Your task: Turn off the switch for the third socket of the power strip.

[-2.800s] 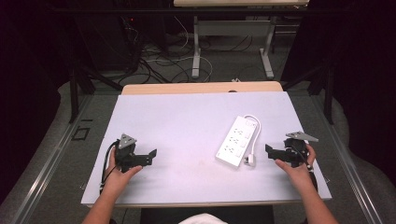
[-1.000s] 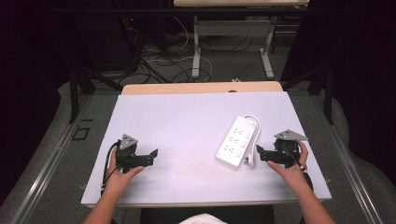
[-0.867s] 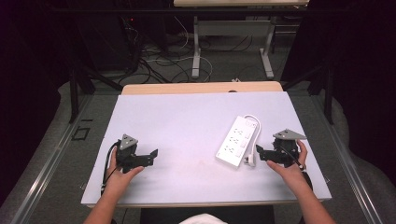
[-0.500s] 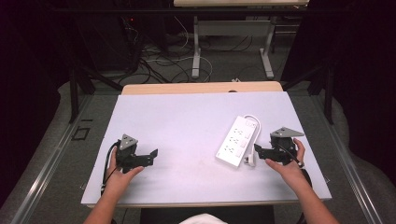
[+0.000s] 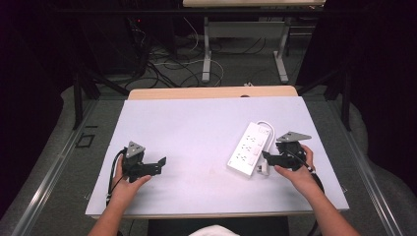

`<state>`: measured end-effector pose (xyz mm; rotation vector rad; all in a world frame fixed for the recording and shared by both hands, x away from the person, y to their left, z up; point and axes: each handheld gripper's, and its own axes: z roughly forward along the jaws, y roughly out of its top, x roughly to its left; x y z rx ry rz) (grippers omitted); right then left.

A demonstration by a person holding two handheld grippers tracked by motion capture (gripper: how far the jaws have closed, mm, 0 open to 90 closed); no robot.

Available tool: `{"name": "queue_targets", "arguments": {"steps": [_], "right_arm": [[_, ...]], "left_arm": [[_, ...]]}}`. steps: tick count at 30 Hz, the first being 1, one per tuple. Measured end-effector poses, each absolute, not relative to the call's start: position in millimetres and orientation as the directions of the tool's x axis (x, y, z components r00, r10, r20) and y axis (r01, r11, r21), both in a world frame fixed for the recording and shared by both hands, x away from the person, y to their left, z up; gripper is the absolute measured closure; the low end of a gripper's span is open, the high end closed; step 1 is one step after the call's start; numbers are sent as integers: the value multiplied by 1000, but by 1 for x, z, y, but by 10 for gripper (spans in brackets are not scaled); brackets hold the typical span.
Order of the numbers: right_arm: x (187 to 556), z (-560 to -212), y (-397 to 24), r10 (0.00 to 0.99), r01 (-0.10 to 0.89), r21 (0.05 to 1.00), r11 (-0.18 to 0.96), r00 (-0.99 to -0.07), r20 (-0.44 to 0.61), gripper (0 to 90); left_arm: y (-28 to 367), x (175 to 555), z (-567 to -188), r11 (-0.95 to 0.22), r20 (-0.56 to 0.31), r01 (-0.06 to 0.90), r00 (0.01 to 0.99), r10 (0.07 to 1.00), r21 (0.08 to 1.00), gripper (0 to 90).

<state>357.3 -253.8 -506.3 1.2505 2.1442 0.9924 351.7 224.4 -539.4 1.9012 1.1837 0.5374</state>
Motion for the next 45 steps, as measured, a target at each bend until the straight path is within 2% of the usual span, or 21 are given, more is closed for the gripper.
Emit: {"name": "queue_targets", "arguments": {"steps": [6, 7, 19, 24, 30, 45], "right_arm": [[362, -507, -248, 866, 544, 766, 344, -498, -35, 403], [364, -507, -246, 862, 543, 761, 355, -506, -41, 431], [370, -510, -241, 849, 554, 741, 381, -526, -44, 472], [373, -514, -236, 832, 559, 724, 405, -553, -38, 578], [374, -517, -227, 804, 556, 712, 428, -594, -20, 651], [370, -520, -217, 762, 551, 688, 472, -647, -4, 757]], "left_arm": [[224, 352, -539, -226, -63, 536, 467, 882, 814, 43], [224, 352, -540, -220, -62, 530, 463, 884, 819, 43], [223, 352, -540, -214, -70, 533, 461, 885, 819, 44], [224, 352, -540, -224, -61, 532, 465, 883, 816, 45], [224, 352, -540, -232, -60, 537, 472, 880, 811, 45], [224, 352, -541, -223, -61, 533, 464, 884, 816, 47]]}}
